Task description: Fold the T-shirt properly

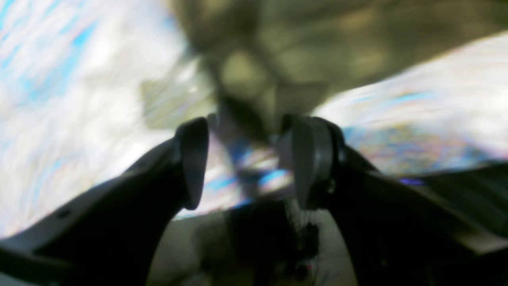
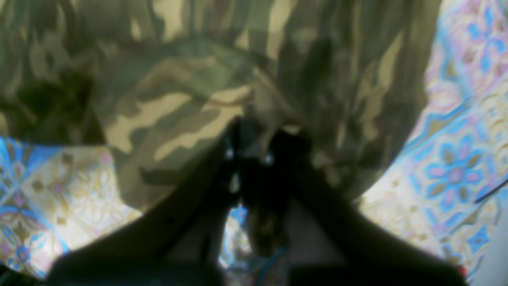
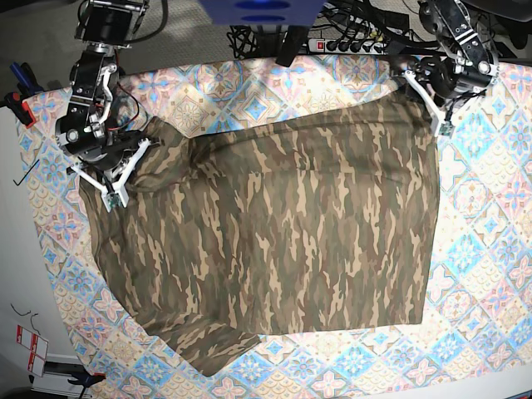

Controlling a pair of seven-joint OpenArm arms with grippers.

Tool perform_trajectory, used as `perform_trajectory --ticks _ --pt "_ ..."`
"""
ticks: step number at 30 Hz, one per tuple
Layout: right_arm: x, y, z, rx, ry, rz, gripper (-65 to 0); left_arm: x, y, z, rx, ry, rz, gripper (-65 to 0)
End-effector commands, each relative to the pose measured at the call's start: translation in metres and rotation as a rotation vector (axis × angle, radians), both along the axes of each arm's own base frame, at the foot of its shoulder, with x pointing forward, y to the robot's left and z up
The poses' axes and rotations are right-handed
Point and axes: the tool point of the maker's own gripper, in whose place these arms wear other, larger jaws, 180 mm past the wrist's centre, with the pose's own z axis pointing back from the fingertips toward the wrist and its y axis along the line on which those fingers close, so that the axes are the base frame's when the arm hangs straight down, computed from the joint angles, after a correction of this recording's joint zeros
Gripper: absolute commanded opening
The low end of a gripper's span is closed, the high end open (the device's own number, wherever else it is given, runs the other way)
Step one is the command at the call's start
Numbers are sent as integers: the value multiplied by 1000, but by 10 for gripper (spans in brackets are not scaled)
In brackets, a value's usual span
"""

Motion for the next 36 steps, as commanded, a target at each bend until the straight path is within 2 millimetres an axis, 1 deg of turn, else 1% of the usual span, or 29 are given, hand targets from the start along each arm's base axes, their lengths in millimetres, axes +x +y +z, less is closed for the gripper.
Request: perform_trajectory --ticks 1,3,5,8,10,13,23,25,28,30,32,35,36 --pt "10 -2 10 -2 -44 4 -648 5 6 8 -10 -38 1 -324" --pt "10 -2 10 -3 -44 4 -648 7 2 9 -109 -70 4 -324" --pt "10 -4 9 -15 -40 5 -648 8 2 6 -199 -83 23 -324" --pt "9 -3 7 -48 -26 24 -648 2 11 -4 -243 -56 48 -324" --pt "7 -6 6 -85 -13 35 -648 -1 16 -9 -249 -40 61 -324" --pt "6 -8 4 -131 2 47 -648 1 17 -11 -258 -70 81 -324" --pt "5 -10 4 -133 2 42 -648 -9 33 -20 -153 -11 72 -324" --pt "5 -10 4 -133 2 41 -648 -9 44 -17 -128 -36 101 -324" --pt "5 -9 4 -132 2 44 -648 -5 46 -23 -139 -38 121 -324" --pt "6 -9 4 -133 1 44 -648 -4 43 -35 -178 -17 148 -324" --pt "6 -9 5 -134 -2 46 -648 2 31 -46 -220 1 142 -324" --pt "6 -9 5 -134 -2 46 -648 10 14 -51 -253 8 97 -324" --pt "6 -9 5 -134 -2 46 -648 12 4 -53 -269 11 85 -324"
